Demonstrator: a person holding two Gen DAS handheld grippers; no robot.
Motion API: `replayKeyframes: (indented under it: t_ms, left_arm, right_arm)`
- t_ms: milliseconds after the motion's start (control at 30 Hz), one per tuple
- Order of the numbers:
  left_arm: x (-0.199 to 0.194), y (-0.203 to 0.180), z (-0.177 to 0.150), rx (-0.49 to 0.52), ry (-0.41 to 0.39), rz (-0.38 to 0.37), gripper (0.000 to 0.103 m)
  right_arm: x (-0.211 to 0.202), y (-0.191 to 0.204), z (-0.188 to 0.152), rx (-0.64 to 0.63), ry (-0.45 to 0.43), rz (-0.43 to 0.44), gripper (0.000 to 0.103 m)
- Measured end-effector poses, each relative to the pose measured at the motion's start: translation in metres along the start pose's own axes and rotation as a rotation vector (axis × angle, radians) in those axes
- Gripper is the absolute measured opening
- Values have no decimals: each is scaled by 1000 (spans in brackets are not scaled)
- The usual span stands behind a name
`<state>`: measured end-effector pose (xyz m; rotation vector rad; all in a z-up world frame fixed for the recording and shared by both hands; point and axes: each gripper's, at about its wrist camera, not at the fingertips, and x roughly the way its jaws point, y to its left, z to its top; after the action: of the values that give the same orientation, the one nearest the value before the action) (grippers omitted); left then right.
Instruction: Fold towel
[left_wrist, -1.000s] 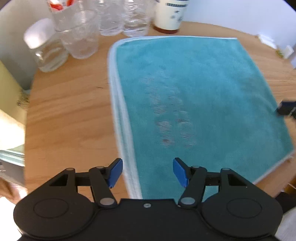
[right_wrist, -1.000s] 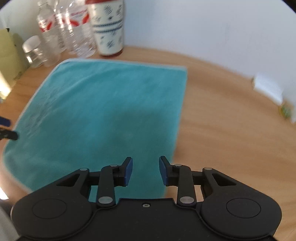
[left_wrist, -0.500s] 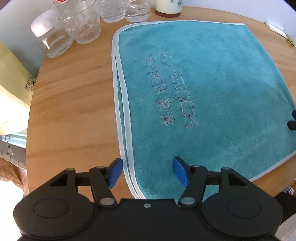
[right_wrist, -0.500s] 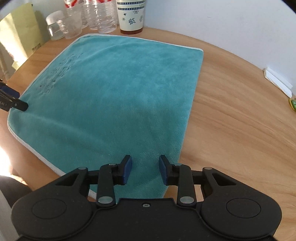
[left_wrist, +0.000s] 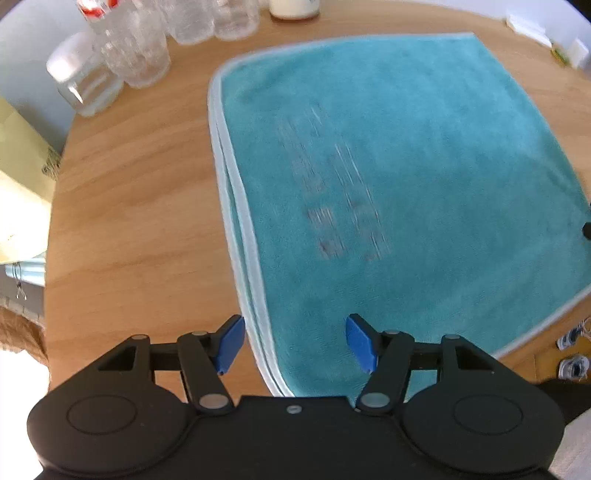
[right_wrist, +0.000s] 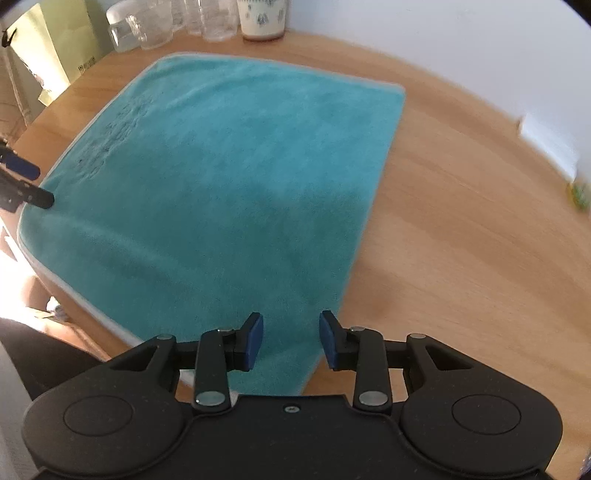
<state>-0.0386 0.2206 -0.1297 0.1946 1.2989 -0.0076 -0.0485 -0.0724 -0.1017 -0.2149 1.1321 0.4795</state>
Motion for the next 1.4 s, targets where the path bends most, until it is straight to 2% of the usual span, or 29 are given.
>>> replayKeyframes:
  t_ms: [100,267,300,333,400,533,767,900,1000,1133,1267,1367,1400]
  left_arm:
    - [2,21,28,-84,-26,-4,65]
    - [11,40,71,-132,-92,19,71]
    - [15,44,81,-141,-100,28,74]
    - [18,48,89,-154,-106,39,82]
    - [25,55,104,-167,-121,35,85]
    - [40,61,132,-132,-142,-25,85]
    - [63,58,164,-54,-159,-30,84]
    - [77,65,173,-101,-130,-60,81]
    - [82,65,177,-115,-116,-72,77]
    - [83,63,180,-138,-99,-80,74]
    - [85,60,186,-133,-88,-77,71]
    - [83,57,188,-104,-102,-87,60]
    - [83,56,188,-100,-106,-91,54]
  right_arm:
    - [-2,-26,25,72,-47,-15,48]
    - [10,-61,74,176,-125,-90,48]
    - [13,-67,82,200,-132,-93,48]
    - [18,-75,92,232,-140,-94,48]
    - [28,-84,109,261,-143,-117,48]
    - [52,-101,133,305,-129,-136,48]
    - [92,-117,154,385,-100,-102,48]
    - [110,-123,163,409,-80,-49,48]
    - [123,-127,168,387,-50,-51,48]
    - [127,-132,174,371,-47,-10,48]
    - [131,-138,182,342,-6,54,48]
    - [132,-135,185,313,4,78,48]
    - [132,-134,187,302,4,83,48]
